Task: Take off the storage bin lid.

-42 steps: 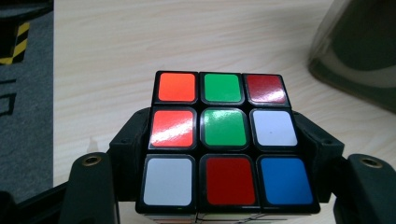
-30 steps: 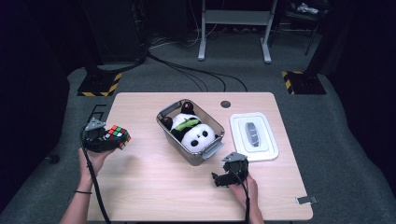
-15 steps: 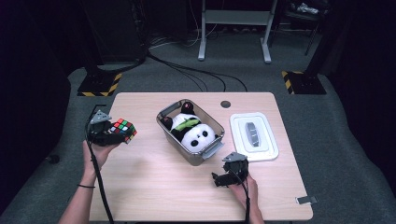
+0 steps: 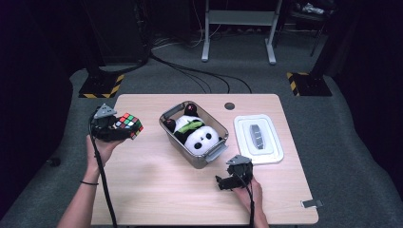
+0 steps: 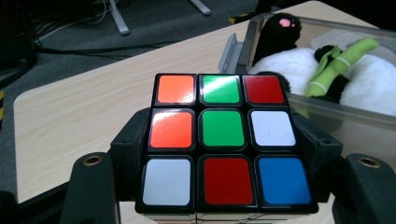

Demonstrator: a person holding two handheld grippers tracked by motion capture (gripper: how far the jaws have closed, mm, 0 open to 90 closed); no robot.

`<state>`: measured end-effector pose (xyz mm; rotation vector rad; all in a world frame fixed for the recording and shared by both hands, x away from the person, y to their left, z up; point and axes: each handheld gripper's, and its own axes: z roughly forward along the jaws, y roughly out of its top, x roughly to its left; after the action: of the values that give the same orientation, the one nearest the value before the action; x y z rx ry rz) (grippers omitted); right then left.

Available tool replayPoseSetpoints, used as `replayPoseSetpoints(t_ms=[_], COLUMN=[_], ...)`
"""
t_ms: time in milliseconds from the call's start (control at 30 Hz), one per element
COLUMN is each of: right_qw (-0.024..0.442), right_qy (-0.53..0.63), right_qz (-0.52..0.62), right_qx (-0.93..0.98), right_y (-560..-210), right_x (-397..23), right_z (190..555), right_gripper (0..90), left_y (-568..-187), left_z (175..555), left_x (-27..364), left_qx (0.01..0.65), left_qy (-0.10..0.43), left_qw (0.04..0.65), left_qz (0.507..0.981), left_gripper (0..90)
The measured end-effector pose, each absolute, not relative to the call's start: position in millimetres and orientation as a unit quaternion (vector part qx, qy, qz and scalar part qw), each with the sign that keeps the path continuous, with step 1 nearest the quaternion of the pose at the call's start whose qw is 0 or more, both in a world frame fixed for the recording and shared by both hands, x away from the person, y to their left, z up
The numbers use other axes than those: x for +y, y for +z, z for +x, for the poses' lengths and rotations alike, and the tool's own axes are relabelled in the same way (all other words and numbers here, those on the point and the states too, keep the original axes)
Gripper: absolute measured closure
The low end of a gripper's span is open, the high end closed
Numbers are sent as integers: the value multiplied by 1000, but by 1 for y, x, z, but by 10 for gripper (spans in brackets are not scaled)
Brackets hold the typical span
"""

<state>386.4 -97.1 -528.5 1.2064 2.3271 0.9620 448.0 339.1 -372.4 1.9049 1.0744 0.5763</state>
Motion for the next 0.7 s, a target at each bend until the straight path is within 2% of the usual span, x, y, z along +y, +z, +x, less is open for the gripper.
replayPoseSetpoints(t_ms=[700], right_qw=[174], right_qy=[340], right_qz=[425], right_qx=[821], right_y=[-529], right_x=[-97], right_z=[386], right_gripper=[0], left_y=[-339], left_z=[470], left_x=[296], left_qx=[386], left_qy=[227], left_qw=[448], left_qz=[774], left_gripper=[342])
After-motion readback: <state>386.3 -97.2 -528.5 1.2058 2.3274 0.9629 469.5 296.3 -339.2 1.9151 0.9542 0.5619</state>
